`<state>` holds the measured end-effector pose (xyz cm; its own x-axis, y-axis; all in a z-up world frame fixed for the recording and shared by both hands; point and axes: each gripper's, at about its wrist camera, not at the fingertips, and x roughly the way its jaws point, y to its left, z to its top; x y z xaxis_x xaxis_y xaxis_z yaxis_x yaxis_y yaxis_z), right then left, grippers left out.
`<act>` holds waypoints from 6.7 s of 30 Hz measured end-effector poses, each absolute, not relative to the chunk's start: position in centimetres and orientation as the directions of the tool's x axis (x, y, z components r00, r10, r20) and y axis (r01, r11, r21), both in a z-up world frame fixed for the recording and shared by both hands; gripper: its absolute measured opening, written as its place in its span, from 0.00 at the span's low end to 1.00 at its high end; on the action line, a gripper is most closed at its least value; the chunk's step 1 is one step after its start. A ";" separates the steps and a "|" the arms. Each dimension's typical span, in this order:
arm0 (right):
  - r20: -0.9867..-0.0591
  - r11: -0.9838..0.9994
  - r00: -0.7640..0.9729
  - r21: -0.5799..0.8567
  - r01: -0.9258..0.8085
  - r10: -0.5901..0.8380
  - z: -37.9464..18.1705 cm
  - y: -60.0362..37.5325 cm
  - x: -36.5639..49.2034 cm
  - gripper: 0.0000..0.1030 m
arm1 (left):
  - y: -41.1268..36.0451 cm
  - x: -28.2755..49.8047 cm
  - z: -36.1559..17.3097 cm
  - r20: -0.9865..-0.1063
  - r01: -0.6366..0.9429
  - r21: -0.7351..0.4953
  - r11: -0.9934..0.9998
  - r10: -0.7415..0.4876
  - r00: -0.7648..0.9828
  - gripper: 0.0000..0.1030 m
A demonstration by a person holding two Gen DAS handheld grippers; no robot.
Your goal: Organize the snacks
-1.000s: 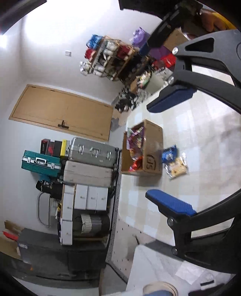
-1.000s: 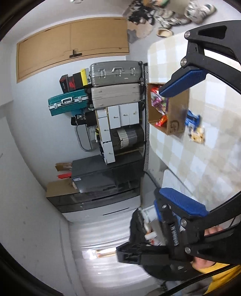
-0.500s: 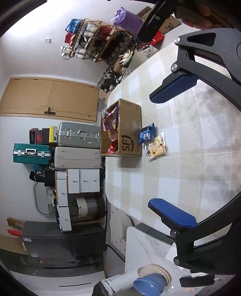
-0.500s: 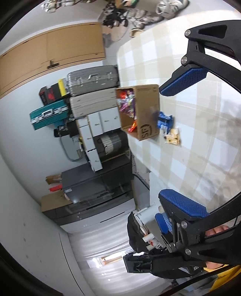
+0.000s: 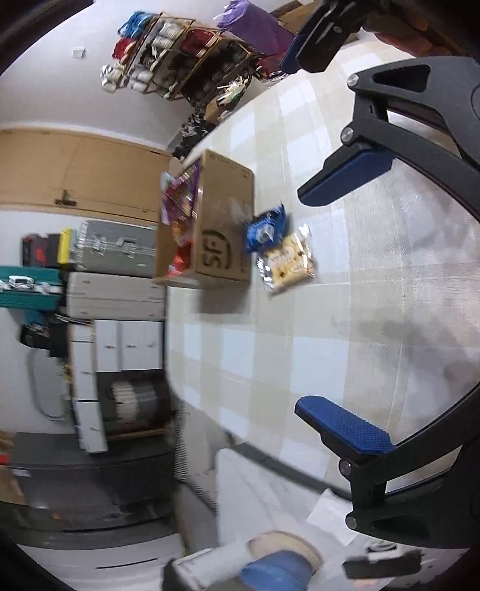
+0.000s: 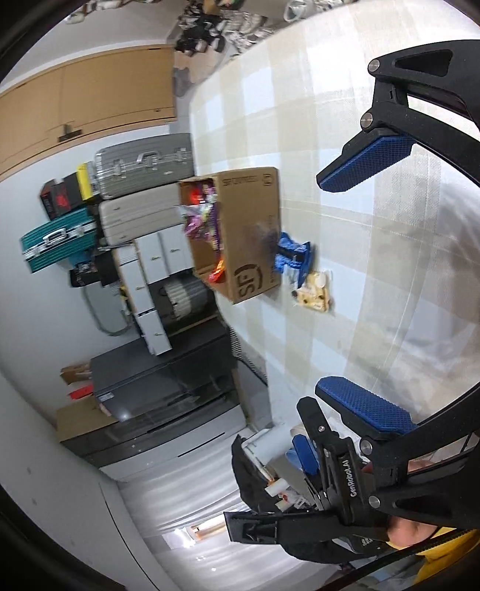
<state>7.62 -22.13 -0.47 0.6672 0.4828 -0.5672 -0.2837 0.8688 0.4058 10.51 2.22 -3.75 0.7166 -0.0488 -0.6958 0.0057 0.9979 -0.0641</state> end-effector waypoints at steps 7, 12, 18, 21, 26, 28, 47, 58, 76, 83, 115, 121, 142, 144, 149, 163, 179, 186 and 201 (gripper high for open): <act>-0.675 0.868 0.549 0.422 -0.260 0.493 -4.5 -20.7 14.0 0.99 | 3.1 16.6 -8.9 -0.784 -0.054 -0.072 0.996 -0.024 0.621 1.00; -0.714 0.859 0.479 0.435 -0.268 0.511 -7.3 -18.8 18.3 0.99 | 3.1 20.6 -12.2 -0.834 -0.052 -0.116 0.992 -0.069 0.548 1.00; -0.768 0.903 0.481 0.316 -0.291 0.424 -9.7 -15.2 23.1 0.99 | 4.0 22.6 -14.9 -0.852 -0.097 -0.140 0.985 -0.070 0.519 0.98; -0.803 0.910 0.434 0.323 -0.261 0.410 -12.0 -14.3 25.2 0.92 | 4.2 23.0 -15.6 -0.857 -0.093 -0.141 0.986 -0.074 0.510 0.98; -0.812 0.912 0.422 0.312 -0.267 0.402 -13.3 -13.0 26.3 0.76 | 4.9 23.5 -16.4 -0.860 -0.102 -0.147 0.984 -0.076 0.504 0.98; -0.815 0.916 0.430 0.291 -0.278 0.389 -13.4 -12.6 26.2 0.67 | 5.0 23.9 -16.6 -0.863 -0.106 -0.145 0.984 -0.074 0.499 0.98; -0.696 0.878 0.536 0.403 -0.259 0.478 -11.3 -18.6 20.4 0.45 | 1.2 27.4 -17.1 -0.886 -0.043 -0.110 0.993 -0.078 0.456 0.98; -0.653 0.856 0.564 0.460 -0.234 0.506 -10.7 -21.3 19.7 0.45 | -2.7 29.7 -17.9 -0.908 -0.040 -0.035 0.999 -0.015 0.418 0.94; -0.614 0.825 0.574 0.520 -0.222 0.542 -11.0 -21.7 20.0 0.45 | -3.3 26.2 -16.3 -0.894 0.040 -0.043 0.998 -0.057 0.445 0.59; -0.561 0.795 0.594 0.554 -0.247 0.576 -10.2 -22.3 19.5 0.45 | -4.2 22.3 -11.2 -0.827 0.065 0.046 0.997 0.002 0.562 0.59; -0.457 0.844 0.711 0.345 -0.412 0.534 16.0 -21.2 19.8 0.45 | 3.2 19.6 13.7 -0.519 0.251 -0.243 0.937 -0.344 0.783 0.59; -0.478 0.867 0.723 0.297 -0.401 0.499 18.5 -21.4 24.3 0.45 | 3.5 25.6 15.8 -0.543 0.249 -0.274 0.929 -0.363 0.758 0.59; -0.709 0.907 0.566 0.320 -0.274 0.421 5.9 -23.2 41.4 0.45 | -4.9 45.5 2.1 -0.737 0.205 -0.229 0.952 -0.307 0.602 0.59; -0.728 0.908 0.543 0.316 -0.275 0.417 4.5 -23.2 42.0 0.45 | -5.6 46.4 0.7 -0.758 0.203 -0.234 0.951 -0.309 0.574 0.59; -0.767 0.911 0.496 0.308 -0.272 0.408 1.6 -23.1 43.0 0.45 | -7.1 48.4 -2.1 -0.794 0.210 -0.215 0.954 -0.296 0.531 0.59; -0.810 0.908 0.417 0.330 -0.257 0.412 -1.8 -23.0 43.4 0.45 | -9.3 51.5 -6.0 -0.832 0.196 -0.209 0.958 -0.280 0.478 0.59; -0.819 0.909 0.396 0.354 -0.222 0.416 -2.0 -23.6 43.1 0.45 | -8.4 49.3 -5.6 -0.838 0.196 -0.203 0.960 -0.273 0.472 0.59; -0.814 0.906 0.399 0.362 -0.219 0.422 -1.9 -23.8 42.9 0.45 | -7.6 48.2 -4.3 -0.831 0.184 -0.202 0.962 -0.268 0.487 0.59; -0.718 0.888 0.522 0.365 -0.281 0.460 3.9 -24.6 38.0 0.45 | -6.7 42.0 0.3 -0.795 0.168 -0.182 0.969 -0.245 0.556 0.59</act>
